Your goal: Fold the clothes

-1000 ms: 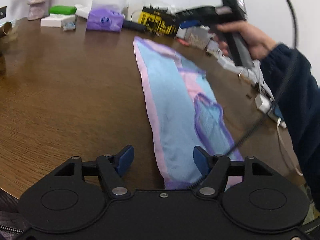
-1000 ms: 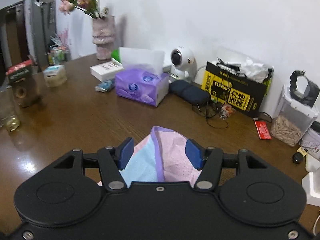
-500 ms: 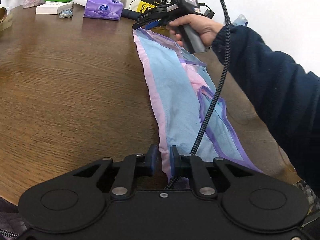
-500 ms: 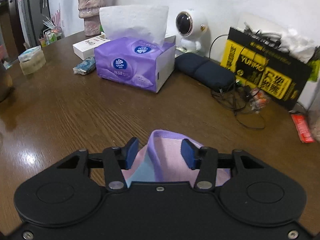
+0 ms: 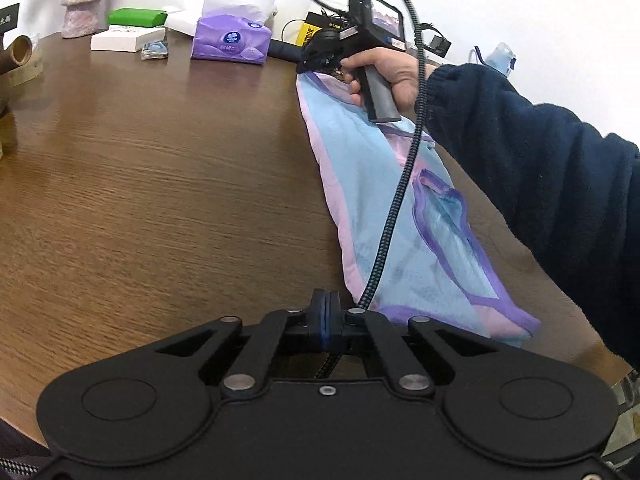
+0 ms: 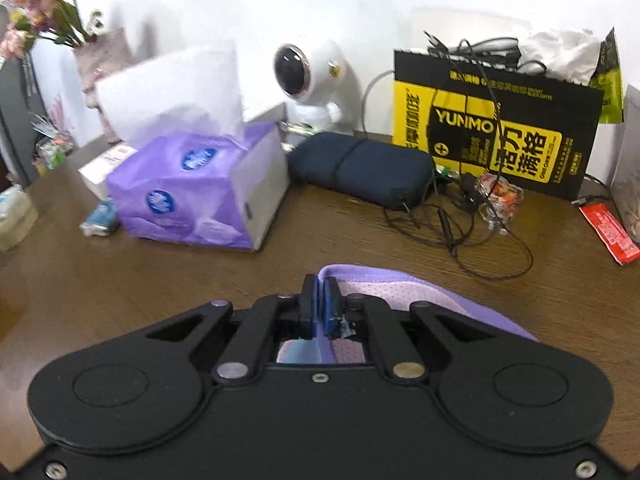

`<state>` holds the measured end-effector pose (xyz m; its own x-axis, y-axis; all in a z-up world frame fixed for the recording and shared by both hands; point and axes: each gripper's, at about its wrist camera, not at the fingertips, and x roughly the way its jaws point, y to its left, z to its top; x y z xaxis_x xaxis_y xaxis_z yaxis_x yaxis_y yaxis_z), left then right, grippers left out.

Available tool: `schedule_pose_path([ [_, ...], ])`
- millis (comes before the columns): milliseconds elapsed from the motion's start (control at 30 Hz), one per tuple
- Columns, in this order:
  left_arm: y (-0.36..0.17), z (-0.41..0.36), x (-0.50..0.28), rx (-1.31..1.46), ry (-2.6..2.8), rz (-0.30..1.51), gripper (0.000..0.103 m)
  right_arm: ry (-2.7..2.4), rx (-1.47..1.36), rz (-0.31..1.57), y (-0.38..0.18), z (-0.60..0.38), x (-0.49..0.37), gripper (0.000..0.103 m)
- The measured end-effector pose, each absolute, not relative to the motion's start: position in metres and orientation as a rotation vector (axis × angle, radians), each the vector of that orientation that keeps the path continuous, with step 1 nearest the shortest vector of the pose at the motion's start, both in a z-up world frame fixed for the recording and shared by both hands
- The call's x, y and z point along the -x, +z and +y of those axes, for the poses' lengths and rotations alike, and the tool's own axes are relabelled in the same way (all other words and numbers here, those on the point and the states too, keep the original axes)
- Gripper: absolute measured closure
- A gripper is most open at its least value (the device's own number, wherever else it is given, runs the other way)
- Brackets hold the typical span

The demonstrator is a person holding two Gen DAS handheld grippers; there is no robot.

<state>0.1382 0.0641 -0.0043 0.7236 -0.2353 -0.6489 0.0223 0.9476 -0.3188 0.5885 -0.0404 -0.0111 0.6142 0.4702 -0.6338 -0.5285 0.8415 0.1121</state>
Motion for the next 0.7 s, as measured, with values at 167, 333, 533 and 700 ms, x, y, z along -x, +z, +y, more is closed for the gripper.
schedule_pose_path([
  [167, 0.008, 0.069, -0.13, 0.347, -0.12, 0.689, 0.05, 0.634, 0.116, 0.655, 0.017, -0.056, -0.565, 0.057],
  [333, 0.018, 0.068, -0.126, 0.427, -0.188, 0.622, 0.045, 0.692, 0.147, 0.581, 0.055, -0.085, -0.526, 0.039],
  [533, 0.006, 0.036, -0.155, 0.316, -0.091, 0.704, 0.054, 0.7, 0.166, 0.598, 0.061, -0.108, -0.507, 0.039],
  [700, -0.001, 0.013, -0.163, 0.22, -0.154, 0.75, 0.088, 0.702, 0.167, 0.628, 0.056, -0.119, -0.501, 0.041],
])
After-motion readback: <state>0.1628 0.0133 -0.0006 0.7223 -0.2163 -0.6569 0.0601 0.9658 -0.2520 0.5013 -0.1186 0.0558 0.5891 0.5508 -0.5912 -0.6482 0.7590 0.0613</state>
